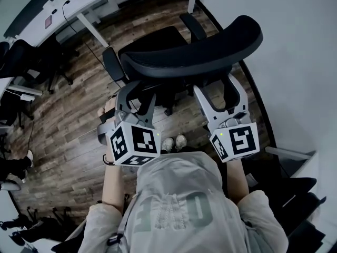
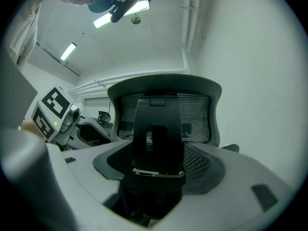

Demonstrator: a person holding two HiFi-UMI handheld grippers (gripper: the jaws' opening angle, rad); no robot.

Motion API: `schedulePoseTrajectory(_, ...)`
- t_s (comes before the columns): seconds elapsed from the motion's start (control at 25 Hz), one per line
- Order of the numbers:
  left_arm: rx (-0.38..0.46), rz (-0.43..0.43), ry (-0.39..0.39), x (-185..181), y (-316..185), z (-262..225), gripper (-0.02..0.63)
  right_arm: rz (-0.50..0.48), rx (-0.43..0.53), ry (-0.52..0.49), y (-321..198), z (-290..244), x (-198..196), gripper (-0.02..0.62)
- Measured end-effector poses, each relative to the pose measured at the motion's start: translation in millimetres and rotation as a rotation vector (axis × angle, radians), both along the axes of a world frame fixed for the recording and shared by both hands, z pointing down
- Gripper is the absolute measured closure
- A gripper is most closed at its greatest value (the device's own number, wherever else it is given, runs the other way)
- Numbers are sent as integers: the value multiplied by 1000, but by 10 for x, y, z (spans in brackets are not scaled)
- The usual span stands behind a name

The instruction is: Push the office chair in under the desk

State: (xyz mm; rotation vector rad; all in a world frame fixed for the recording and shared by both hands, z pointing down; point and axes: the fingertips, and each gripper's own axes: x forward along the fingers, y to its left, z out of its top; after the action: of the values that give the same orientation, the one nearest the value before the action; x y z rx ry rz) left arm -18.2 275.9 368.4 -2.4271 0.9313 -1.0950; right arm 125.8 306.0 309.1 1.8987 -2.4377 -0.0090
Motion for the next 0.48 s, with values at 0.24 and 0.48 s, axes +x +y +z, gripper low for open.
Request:
schedulePoseTrajectory(0.24, 13, -15, -3, 29, -212, -18, 430, -14, 12, -1, -229, -15, 32, 299)
schedulePoseTrajectory(0.48, 4, -39, 32, 61, -496, -10, 430, -43, 15, -1, -569, 0, 80, 299)
